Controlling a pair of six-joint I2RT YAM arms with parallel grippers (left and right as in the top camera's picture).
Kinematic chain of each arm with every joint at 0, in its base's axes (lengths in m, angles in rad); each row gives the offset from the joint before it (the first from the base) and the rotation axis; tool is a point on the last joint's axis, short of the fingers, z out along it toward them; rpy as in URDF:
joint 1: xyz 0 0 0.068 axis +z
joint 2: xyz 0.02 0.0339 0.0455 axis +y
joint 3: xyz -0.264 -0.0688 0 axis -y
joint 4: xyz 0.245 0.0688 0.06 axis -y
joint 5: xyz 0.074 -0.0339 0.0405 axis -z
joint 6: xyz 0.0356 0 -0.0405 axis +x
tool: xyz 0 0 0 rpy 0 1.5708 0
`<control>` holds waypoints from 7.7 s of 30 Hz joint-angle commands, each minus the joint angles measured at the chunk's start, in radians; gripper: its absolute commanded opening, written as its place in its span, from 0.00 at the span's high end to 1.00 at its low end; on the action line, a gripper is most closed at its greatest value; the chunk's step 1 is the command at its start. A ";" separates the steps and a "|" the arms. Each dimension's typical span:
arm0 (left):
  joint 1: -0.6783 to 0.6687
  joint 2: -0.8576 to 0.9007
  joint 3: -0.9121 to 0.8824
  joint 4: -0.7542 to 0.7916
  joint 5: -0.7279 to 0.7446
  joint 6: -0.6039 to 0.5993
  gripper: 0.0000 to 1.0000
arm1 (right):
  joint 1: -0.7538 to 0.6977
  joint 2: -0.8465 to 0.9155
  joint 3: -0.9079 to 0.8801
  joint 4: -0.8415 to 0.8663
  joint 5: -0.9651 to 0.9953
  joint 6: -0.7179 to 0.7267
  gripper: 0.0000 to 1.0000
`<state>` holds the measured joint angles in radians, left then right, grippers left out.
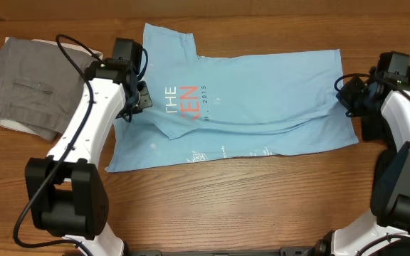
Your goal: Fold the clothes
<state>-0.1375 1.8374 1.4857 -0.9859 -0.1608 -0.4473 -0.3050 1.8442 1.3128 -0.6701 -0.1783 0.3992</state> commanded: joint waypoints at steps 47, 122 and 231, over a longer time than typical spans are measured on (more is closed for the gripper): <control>0.107 0.158 0.417 -0.248 0.269 0.072 0.64 | 0.008 0.016 0.256 -0.148 -0.035 -0.090 0.00; 0.010 0.137 -0.280 -0.214 -0.047 -0.058 0.96 | 0.006 -0.005 -0.352 -0.370 0.229 0.107 0.96; 0.261 -0.269 0.055 -0.136 -0.156 -0.002 0.00 | 1.269 0.294 0.179 0.269 0.440 -0.225 0.35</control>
<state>0.1246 1.5681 1.5253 -1.1225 -0.2966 -0.4568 0.9684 2.1407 1.4864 -0.4206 0.2108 0.2043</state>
